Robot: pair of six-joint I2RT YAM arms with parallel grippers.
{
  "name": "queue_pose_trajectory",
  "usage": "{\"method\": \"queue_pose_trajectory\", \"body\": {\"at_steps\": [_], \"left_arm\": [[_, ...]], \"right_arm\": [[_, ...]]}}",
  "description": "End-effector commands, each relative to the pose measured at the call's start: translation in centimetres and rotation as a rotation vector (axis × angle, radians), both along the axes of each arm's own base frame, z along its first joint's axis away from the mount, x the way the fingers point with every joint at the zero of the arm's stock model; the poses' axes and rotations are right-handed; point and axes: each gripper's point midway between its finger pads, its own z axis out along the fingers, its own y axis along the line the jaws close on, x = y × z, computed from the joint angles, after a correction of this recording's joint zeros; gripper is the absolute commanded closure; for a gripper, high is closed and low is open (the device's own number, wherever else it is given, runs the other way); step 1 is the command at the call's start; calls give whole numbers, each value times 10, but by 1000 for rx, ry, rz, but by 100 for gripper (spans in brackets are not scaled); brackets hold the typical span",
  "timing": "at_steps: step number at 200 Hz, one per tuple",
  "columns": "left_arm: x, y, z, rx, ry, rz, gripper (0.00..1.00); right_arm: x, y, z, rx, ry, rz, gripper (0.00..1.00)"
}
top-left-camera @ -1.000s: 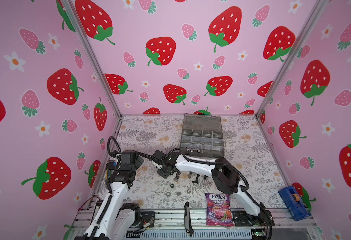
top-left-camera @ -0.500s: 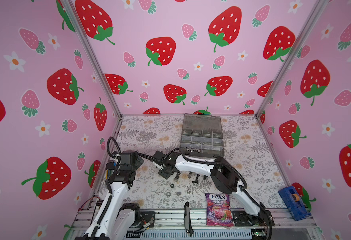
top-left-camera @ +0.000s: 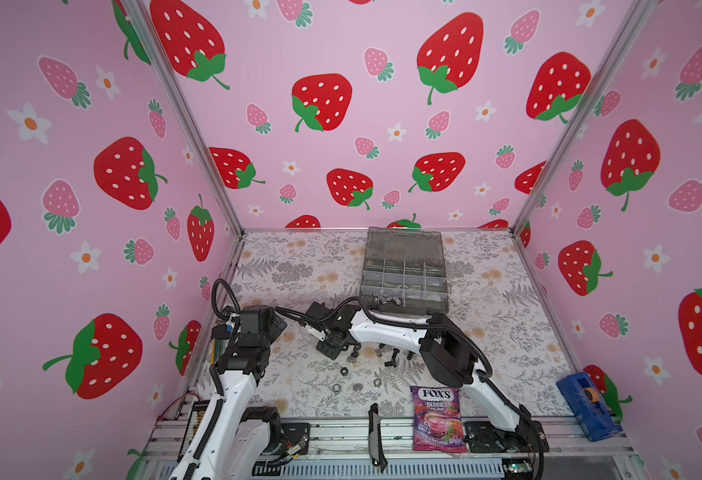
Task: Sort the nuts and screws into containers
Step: 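Move the right gripper back to the pile and grasp another silver wing nut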
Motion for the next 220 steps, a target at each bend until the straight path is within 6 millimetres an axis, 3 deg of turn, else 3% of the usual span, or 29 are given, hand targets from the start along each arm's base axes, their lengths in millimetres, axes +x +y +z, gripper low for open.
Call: {"method": "queue_pose_trajectory", "body": {"at_steps": [1, 29, 67, 128, 179, 220], "left_arm": [[-1, 4, 1, -1, 0, 25, 1], [3, 1, 1, -15, -4, 15, 1], [2, 1, -3, -20, 5, 15, 1], [4, 0, -4, -25, 2, 13, 1], [5, 0, -3, -24, 9, 10, 1], [3, 1, -1, -16, 3, 13, 1]], "right_arm": [[-12, -29, -31, -139, 47, 11, 67], [-13, -33, -33, -139, 51, -8, 67], [-14, -32, -33, -129, 56, -13, 82], [-8, -26, -22, -97, 26, -23, 95], [8, -14, 9, -9, -53, -42, 100], [34, -13, 51, 108, -92, -118, 100]]}}
